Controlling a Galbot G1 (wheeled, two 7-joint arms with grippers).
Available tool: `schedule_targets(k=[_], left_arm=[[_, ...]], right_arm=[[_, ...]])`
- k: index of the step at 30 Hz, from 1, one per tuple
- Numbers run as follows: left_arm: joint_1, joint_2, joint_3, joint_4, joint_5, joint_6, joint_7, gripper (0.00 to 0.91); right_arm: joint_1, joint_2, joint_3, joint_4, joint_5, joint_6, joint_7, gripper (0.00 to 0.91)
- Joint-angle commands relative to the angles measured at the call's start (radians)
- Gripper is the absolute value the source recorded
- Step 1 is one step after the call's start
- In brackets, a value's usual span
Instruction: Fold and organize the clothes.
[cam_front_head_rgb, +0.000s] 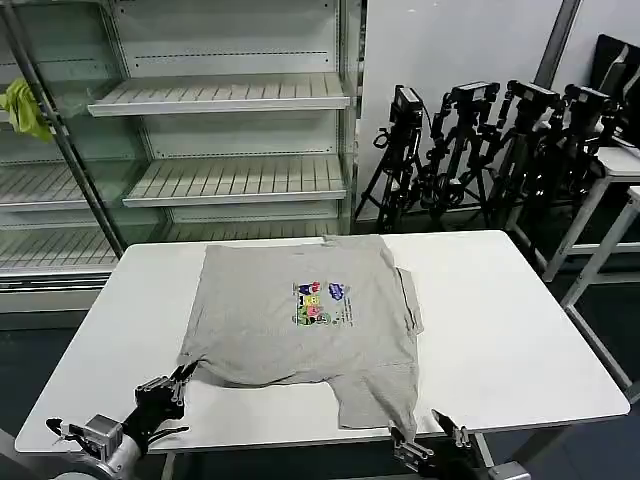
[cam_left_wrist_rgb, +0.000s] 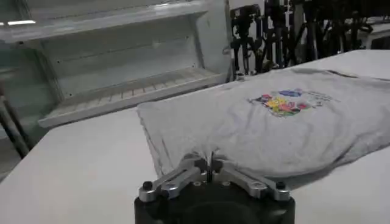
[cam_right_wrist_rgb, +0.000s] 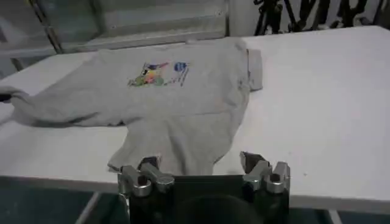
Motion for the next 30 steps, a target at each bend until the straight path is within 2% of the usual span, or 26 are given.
schedule_targets(k=[1,2,3,4,19,30], left_arm=[[0.001,-0.002,-0.001,0.001,0.004,-0.005,0.001,0.050],[0.001,-0.003,0.000,0.001,0.005,-0.006,0.000,0.050],[0.001,-0.003,0.000,0.002,0.005,-0.006,0.001,0.050],[0.001,-0.004,0.000,0.001,0.006,-0.008,0.001,0.050],[-0.013,-0.009,0.001,0.020,0.007,-0.027,0.001,0.050],[-0.039,0.002,0.017,0.036,0.012,-0.029,0.001,0.050]], right_arm=[[0.018,0.004,-0.035,-0.028,-0.011,0.005,-0.002,0.212],[0.017,0.005,-0.035,-0.028,-0.013,0.007,-0.004,0.141],[0.015,0.005,-0.035,-0.028,-0.016,0.010,-0.005,0.030],[0.011,0.005,-0.034,-0.027,-0.020,0.011,-0.007,0.000],[-0.028,-0.002,0.007,-0.006,-0.049,0.040,-0.026,0.000],[-0.048,-0.029,0.080,0.050,-0.022,0.044,-0.028,0.000]])
